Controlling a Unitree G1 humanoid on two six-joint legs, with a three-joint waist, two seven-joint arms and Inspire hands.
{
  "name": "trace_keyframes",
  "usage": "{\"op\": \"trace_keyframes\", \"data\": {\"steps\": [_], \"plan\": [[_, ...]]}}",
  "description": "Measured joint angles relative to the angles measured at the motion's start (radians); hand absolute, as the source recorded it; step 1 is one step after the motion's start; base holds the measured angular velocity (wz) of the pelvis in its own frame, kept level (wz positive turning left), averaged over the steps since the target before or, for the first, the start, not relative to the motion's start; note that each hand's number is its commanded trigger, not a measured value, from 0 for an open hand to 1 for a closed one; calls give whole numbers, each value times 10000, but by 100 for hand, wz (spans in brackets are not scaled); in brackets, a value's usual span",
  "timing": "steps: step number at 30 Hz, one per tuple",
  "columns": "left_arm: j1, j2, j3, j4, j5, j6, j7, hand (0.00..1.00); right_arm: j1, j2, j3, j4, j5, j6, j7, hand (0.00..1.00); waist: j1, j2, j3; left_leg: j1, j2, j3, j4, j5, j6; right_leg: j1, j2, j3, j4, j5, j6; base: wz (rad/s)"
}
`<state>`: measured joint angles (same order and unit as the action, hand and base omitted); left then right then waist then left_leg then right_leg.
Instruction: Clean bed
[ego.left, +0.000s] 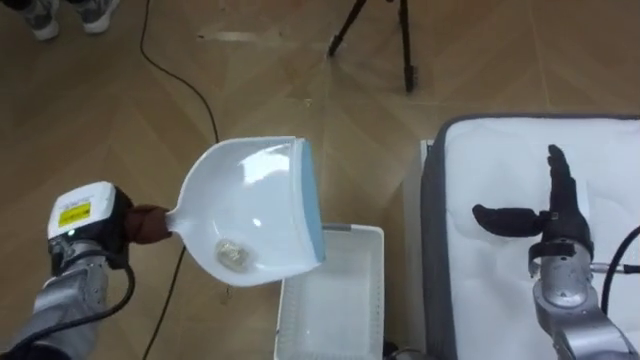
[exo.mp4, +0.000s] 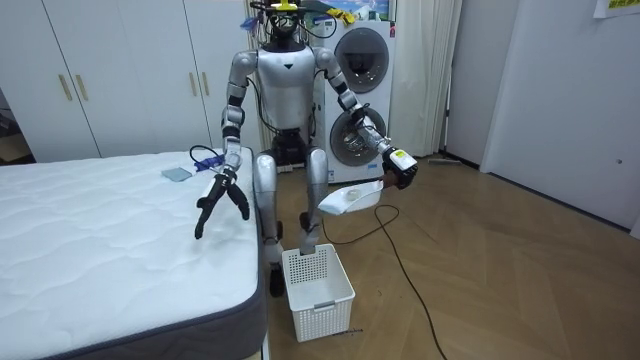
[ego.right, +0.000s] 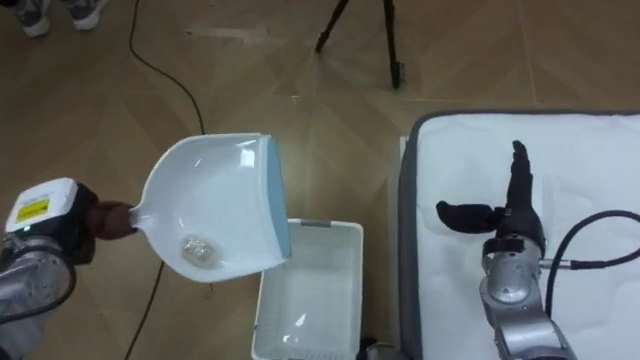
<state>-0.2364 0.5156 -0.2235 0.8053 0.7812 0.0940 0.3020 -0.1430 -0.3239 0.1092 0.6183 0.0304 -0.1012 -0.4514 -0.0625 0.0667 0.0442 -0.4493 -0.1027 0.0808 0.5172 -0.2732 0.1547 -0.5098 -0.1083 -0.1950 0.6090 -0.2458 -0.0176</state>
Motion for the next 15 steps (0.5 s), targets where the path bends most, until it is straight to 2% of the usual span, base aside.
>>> {"op": "trace_keyframes", "data": {"steps": [2,7,10,15], "plan": [[-108,134,-173,-2,221,11,20,100,-28,-1,8,-14,1,-32,-130,0,-112,13,-10,-216,-4,10,19,36,62,-228,-19,10,57,11,-13,5],[-576,211,-581,1,1146,60,167,100,-89,-43,99,-26,0,-78,-439,0,-178,82,-14,-488,-10,32,220,57,58,-546,-75,-1,332,25,-26,0],[-775,212,-676,1,1516,93,232,100,-77,-66,298,-36,-4,-74,-603,0,-232,190,-64,-603,-10,77,264,68,60,-632,-81,-6,315,43,-54,-3],[-939,255,-999,-1,1746,148,407,100,-88,-83,584,-38,-12,-68,-778,0,-240,352,-59,-635,-10,123,338,71,67,-649,-96,2,322,64,-86,-1]]}}
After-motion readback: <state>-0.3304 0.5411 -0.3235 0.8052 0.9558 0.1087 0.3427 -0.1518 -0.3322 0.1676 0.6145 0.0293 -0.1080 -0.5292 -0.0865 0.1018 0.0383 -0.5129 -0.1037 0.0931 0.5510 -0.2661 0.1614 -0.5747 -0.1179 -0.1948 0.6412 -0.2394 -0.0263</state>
